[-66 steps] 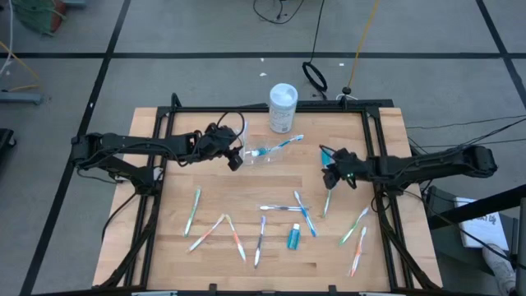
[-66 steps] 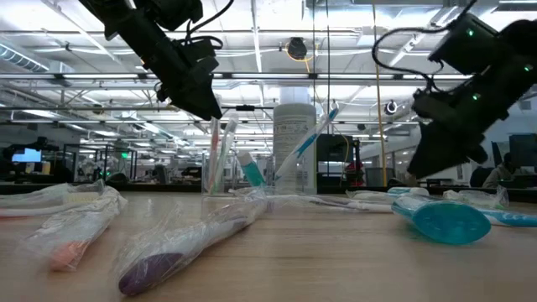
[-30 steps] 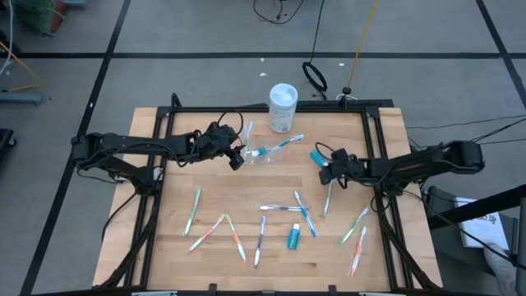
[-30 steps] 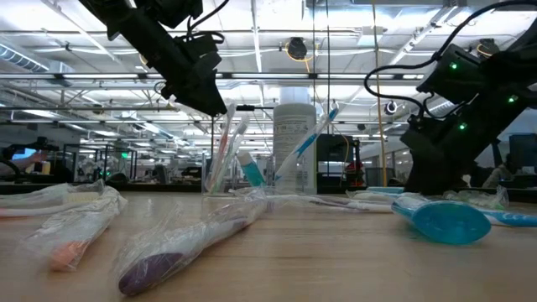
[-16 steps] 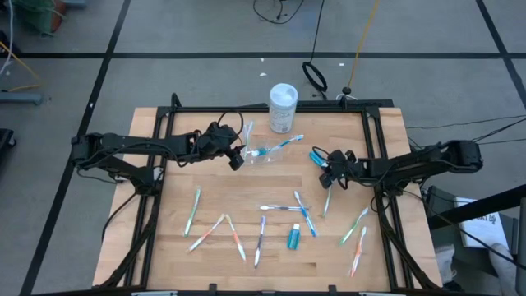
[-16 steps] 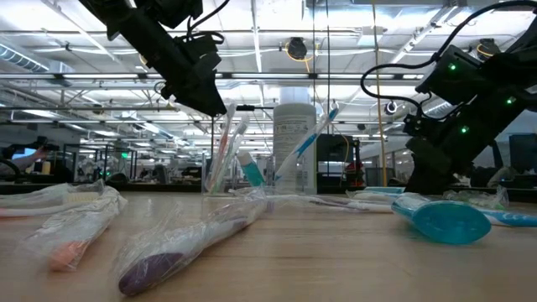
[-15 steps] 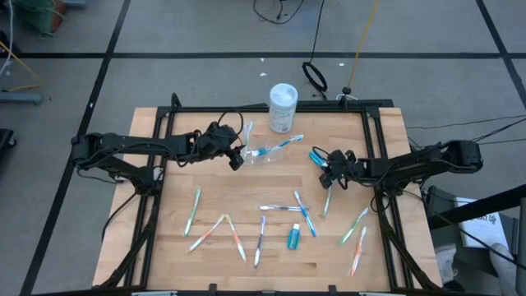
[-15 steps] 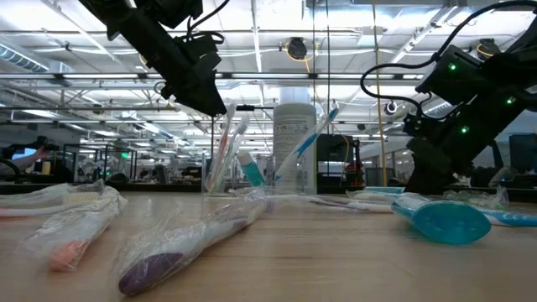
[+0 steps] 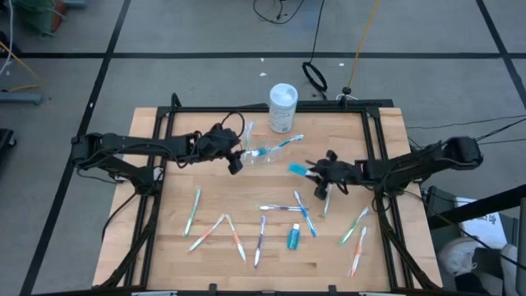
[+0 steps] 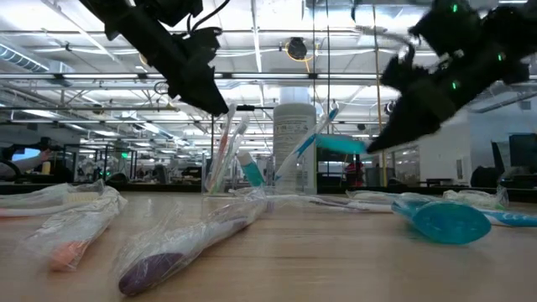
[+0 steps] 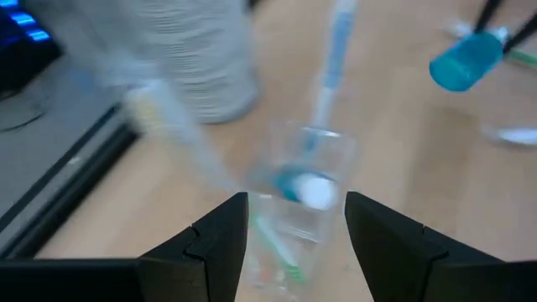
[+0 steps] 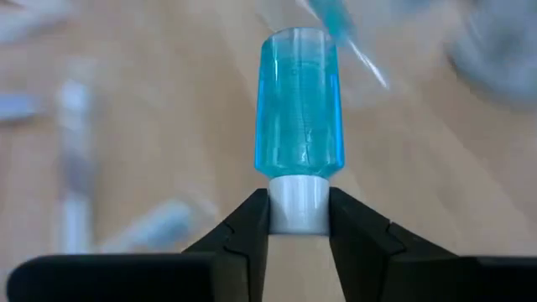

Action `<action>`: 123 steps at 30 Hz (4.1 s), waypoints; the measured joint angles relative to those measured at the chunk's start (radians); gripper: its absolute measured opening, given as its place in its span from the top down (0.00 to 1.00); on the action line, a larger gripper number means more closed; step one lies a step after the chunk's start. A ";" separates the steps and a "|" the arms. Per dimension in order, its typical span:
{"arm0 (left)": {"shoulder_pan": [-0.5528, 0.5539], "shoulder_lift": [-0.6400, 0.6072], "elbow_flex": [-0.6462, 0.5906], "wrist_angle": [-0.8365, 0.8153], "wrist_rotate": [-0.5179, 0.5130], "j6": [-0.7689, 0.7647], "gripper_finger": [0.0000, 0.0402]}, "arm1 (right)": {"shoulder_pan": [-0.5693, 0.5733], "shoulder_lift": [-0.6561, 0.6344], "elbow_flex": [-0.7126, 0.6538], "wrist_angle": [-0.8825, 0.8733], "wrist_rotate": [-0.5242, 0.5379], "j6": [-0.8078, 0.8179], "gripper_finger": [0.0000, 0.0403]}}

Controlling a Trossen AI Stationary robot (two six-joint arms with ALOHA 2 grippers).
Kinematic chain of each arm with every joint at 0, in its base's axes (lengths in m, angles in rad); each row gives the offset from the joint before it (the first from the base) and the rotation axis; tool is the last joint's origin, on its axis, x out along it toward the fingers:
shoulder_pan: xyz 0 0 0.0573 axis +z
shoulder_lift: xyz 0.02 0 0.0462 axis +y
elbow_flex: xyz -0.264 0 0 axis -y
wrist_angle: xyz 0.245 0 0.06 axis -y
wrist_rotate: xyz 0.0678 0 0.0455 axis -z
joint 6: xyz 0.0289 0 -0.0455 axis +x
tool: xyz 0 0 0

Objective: Pick & Place toothbrushing station
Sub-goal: Put the blue mouthwash into the transparent organizer

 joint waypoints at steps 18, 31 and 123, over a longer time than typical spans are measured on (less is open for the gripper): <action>-0.155 -0.008 -0.001 0.187 0.302 -0.047 0.48 | 0.165 0.369 0.293 0.215 0.013 -1.122 0.78; -0.167 0.146 -0.001 0.128 0.301 -0.214 0.48 | 0.117 0.570 0.382 0.346 0.065 -1.321 0.77; -0.012 0.311 0.118 0.281 0.350 -0.178 0.74 | 0.138 0.579 0.382 0.470 0.611 -1.269 0.72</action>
